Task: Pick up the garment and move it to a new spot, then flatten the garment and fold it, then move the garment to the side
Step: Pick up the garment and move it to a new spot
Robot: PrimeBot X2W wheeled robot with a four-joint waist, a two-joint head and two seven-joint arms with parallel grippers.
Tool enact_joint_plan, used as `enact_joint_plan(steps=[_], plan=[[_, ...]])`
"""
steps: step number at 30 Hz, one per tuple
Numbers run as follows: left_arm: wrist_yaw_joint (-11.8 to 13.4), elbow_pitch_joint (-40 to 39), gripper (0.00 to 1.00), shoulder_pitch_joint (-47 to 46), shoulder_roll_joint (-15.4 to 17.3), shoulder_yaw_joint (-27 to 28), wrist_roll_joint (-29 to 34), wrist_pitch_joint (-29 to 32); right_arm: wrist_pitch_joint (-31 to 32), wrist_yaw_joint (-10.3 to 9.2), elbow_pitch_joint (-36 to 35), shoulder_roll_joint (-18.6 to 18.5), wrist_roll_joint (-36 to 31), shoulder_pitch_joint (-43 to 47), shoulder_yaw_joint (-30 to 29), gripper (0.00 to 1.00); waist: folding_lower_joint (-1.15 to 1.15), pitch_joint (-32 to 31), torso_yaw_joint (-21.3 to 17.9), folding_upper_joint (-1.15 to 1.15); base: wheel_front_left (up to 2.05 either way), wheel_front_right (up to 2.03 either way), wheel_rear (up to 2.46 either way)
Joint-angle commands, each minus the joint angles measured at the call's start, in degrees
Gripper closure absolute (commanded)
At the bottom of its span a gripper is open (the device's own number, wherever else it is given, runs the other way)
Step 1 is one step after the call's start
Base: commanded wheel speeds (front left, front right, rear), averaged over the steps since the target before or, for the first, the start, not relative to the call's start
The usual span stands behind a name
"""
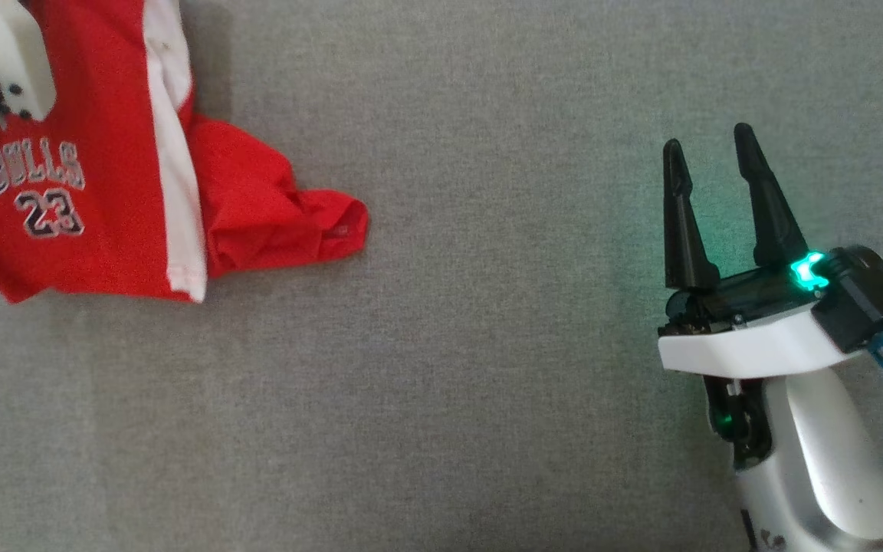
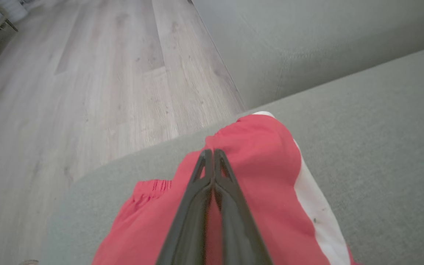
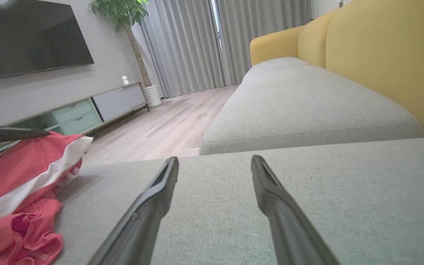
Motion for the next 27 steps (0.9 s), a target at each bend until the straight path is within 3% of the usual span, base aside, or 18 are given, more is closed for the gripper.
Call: enact_joint_plan(steps=[1,8,15,21,27], plan=[[0.10,-0.62,1.00,-3.42,3.16,2.56,0.09,-1.74,-0.37,-0.04,-1.39,-0.08,0.39,0.01,1.65,0.00,0.00,-1.99,0.49,0.00,0.00,0.00,0.00],[0.10,-1.47,1.00,-3.85,3.24,3.46,-1.25,-8.68,-0.37,-0.04,0.17,-0.08,1.12,1.78,1.48,0.00,0.00,-8.47,1.91,0.00,0.00,0.00,0.00],[0.52,-7.16,1.00,-1.98,3.87,6.10,-4.11,-14.11,-0.37,-0.04,1.24,-0.08,2.38,3.55,1.59,0.00,0.00,-13.80,2.54,0.00,0.00,0.00,0.00],[4.00,-16.16,1.00,3.13,3.89,10.40,-9.53,-17.93,-0.37,-0.04,1.61,-0.08,3.88,4.35,1.33,0.00,0.00,-16.45,1.36,0.00,0.00,0.00,0.00],[9.38,-27.28,1.00,9.28,2.34,10.63,-11.61,-18.90,-0.37,-0.04,1.39,-0.08,4.72,4.14,1.52,0.00,0.00,-17.15,-1.51,0.00,0.00,0.00,0.00]])
